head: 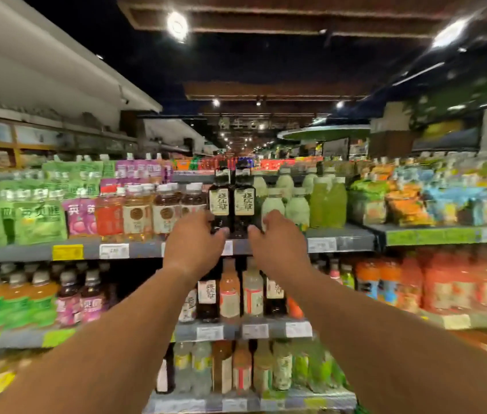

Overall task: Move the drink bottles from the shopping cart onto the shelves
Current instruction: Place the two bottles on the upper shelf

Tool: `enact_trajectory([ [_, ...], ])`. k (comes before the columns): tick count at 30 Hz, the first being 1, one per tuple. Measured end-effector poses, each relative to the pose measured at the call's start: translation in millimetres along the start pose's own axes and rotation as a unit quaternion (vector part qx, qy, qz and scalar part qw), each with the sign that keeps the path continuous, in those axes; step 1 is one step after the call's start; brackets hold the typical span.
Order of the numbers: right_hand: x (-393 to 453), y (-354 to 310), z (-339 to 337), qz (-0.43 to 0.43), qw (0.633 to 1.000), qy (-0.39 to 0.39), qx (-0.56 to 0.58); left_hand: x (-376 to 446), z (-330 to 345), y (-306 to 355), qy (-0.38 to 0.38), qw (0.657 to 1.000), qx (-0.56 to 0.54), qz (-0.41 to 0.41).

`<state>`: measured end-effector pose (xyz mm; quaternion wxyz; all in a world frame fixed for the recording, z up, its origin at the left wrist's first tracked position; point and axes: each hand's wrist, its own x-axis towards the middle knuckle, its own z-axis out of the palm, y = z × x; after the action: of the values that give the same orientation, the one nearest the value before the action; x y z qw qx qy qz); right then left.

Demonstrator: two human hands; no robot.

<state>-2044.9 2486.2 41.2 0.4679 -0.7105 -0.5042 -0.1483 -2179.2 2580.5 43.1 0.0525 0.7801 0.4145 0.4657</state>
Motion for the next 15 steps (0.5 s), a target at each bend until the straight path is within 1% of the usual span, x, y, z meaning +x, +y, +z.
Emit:
enact_trajectory([
  [2,6.3,26.0,-27.4,0.002,1.0,0.013,-0.017,3.6,15.8,35.9,-0.023,1.0,-0.015,0.012],
  [6,21.0,64.1,-57.4,0.069,0.997,0.016,-0.028,19.7,38.0,76.5,-0.061,0.998,-0.022,0.016],
  [10,42.1,88.9,-63.3,0.084,0.996,0.013,-0.038,44.6,64.3,91.5,-0.089,0.996,-0.013,0.025],
  [15,79.8,113.9,-45.6,0.103,0.993,0.029,-0.055,88.6,103.2,94.4,-0.111,0.993,-0.013,0.033],
])
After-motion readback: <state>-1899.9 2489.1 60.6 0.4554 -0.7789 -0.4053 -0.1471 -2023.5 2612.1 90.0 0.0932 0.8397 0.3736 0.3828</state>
